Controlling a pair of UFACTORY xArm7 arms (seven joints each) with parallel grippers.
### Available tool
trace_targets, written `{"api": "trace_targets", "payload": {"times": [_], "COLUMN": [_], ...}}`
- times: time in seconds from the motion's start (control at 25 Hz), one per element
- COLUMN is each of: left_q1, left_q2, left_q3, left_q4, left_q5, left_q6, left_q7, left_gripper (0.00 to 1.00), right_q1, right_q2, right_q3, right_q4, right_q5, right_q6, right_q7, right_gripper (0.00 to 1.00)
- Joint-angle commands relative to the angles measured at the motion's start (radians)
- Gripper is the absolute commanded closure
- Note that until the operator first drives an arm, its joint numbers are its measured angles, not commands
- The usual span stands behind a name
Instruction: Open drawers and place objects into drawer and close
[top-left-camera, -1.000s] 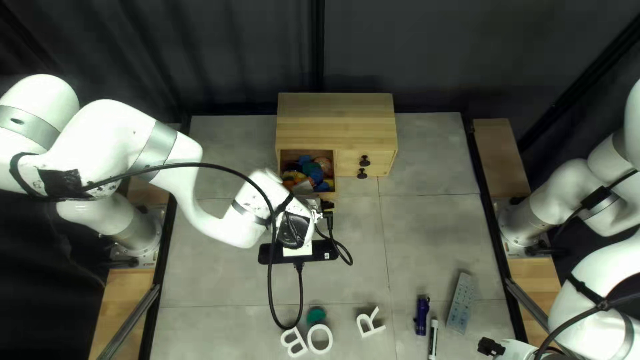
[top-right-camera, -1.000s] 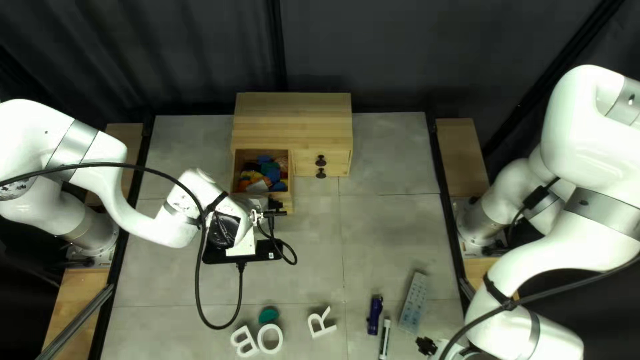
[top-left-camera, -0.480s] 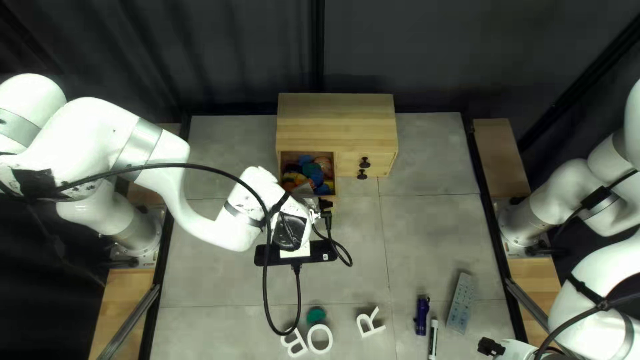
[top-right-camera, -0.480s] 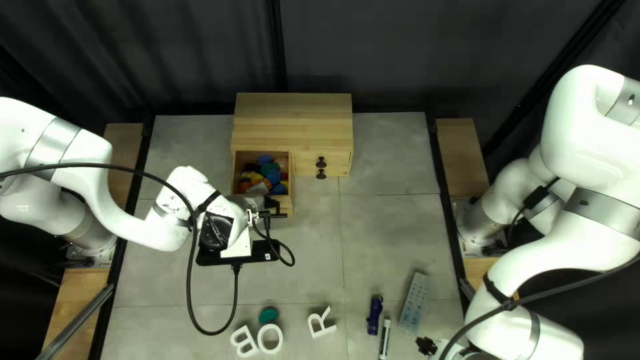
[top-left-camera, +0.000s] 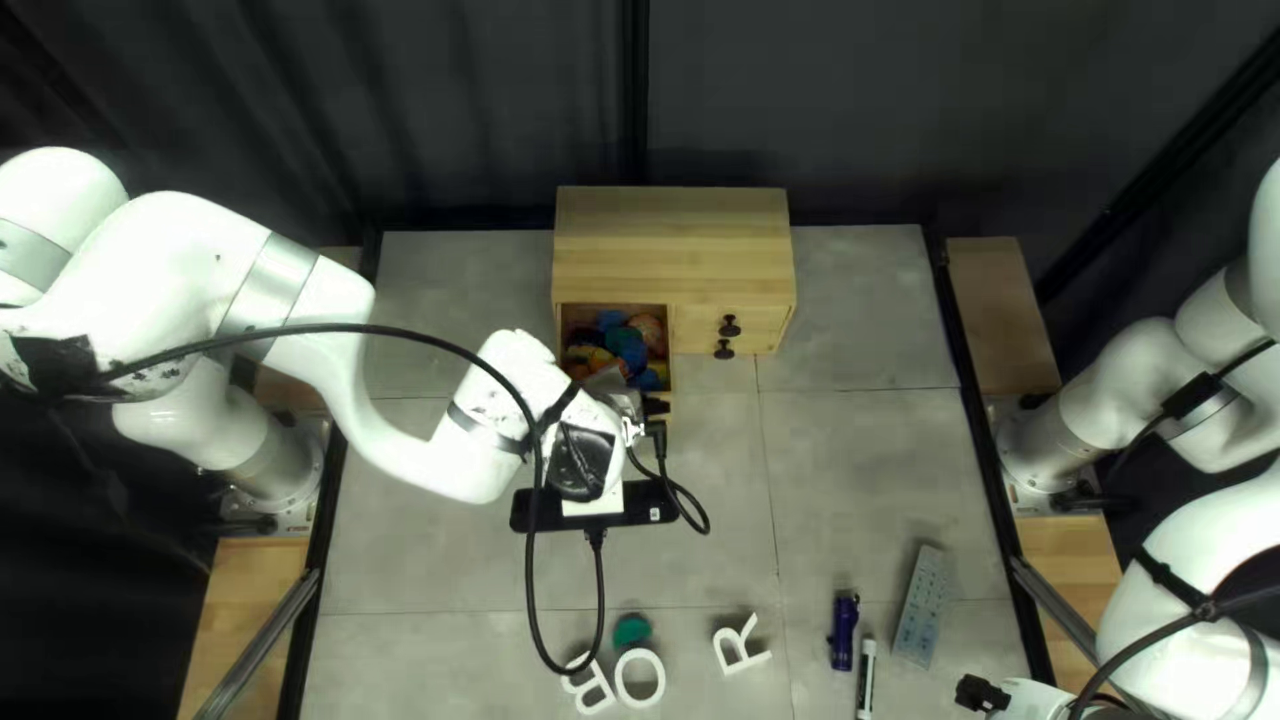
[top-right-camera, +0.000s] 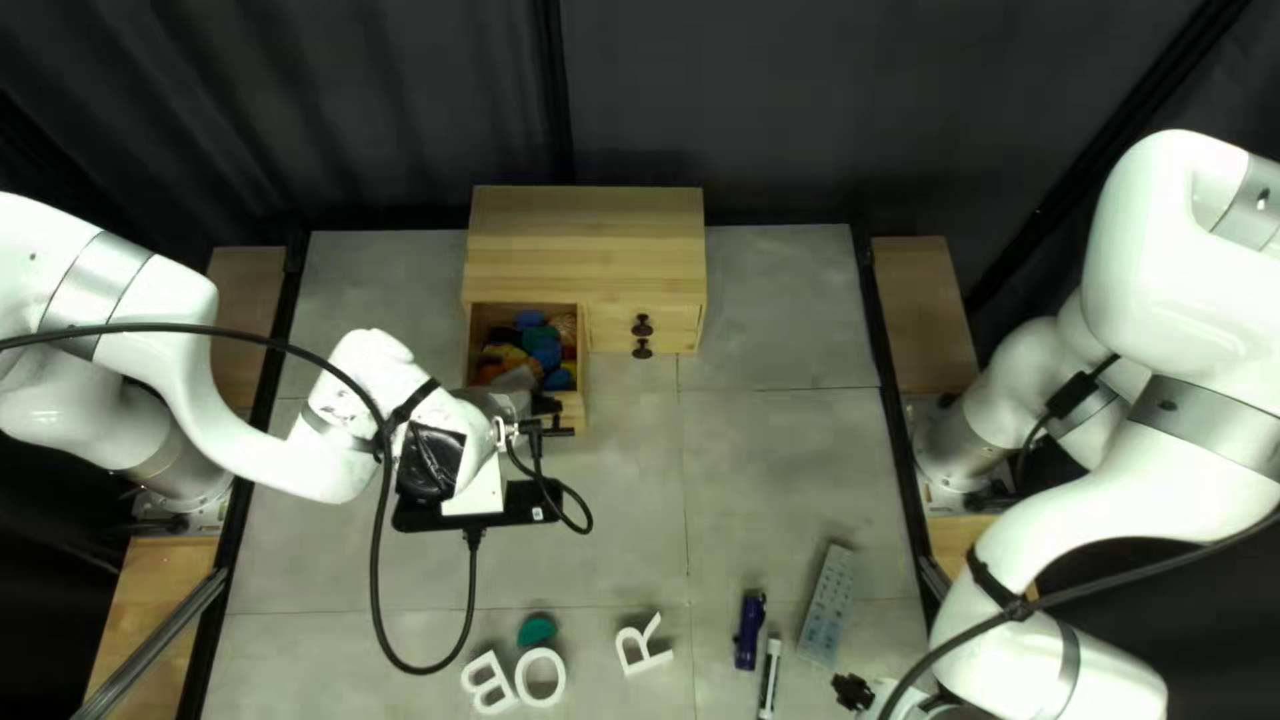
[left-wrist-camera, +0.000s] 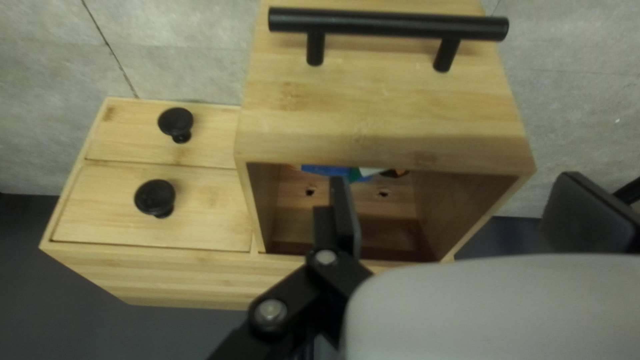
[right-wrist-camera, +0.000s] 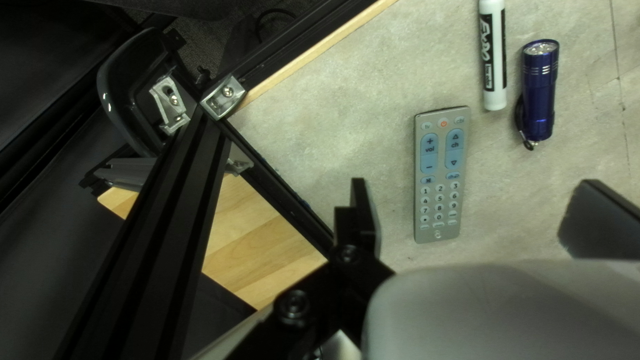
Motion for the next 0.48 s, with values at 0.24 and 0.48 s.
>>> {"api": "trace_targets", "payload": {"times": [0.24, 0.48], "left_q1": [-0.03, -0.033], "left_q2": [0.098, 0.154], "left_q3": [-0.012, -0.008], "left_q4": [0.065, 0.083], "left_q5": [0.023, 0.042], "left_q6": [-0.008, -0.04], "left_q7": [-0.046, -0.068], "left_gripper": [0.0, 0.0], "right_q1": [0.0, 0.0], "right_q2": [0.0, 0.0], "right_q3": [0.0, 0.0], "right_q4": [0.0, 0.0], "right_q5": [0.0, 0.0], "right_q6": [0.0, 0.0], "right_q7": [0.0, 0.0], "right_gripper": [0.0, 0.0]}}
